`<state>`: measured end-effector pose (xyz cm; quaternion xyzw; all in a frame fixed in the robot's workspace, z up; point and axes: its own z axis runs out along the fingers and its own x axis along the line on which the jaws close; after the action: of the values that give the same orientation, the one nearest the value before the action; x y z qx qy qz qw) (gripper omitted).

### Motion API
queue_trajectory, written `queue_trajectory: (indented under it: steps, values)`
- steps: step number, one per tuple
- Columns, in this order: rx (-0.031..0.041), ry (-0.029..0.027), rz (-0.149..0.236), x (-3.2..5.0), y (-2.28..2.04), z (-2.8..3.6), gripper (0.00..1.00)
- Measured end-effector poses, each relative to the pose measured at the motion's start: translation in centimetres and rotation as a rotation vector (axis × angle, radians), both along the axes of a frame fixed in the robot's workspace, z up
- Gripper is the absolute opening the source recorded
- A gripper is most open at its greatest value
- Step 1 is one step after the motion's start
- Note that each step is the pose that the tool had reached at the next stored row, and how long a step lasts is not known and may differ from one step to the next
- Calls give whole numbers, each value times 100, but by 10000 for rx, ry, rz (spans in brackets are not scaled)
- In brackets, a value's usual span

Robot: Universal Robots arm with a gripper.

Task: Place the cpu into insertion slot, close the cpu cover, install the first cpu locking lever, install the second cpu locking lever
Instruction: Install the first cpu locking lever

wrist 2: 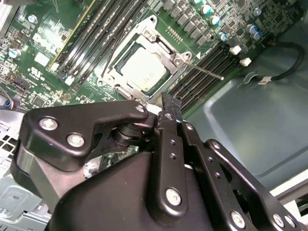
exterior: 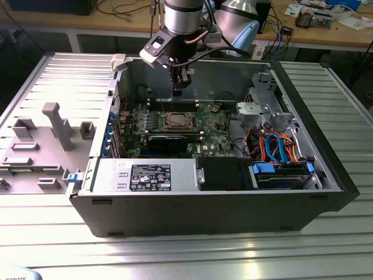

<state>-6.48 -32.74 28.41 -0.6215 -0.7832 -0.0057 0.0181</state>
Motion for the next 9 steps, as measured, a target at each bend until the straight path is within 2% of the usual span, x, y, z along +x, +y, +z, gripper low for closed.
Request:
queue_trajectory:
  steps: [3, 5, 6, 8, 9]
  values:
    - [0, -11, 81, -44, -14, 0, 11]
    - [-1, -11, 324, -47, -17, 0, 11]
    - [-1, -10, 671, -47, -17, 0, 11]
    - [1, -11, 1128, -48, -17, -1, 11]
    - [0, -11, 1553, -47, -17, -2, 11]
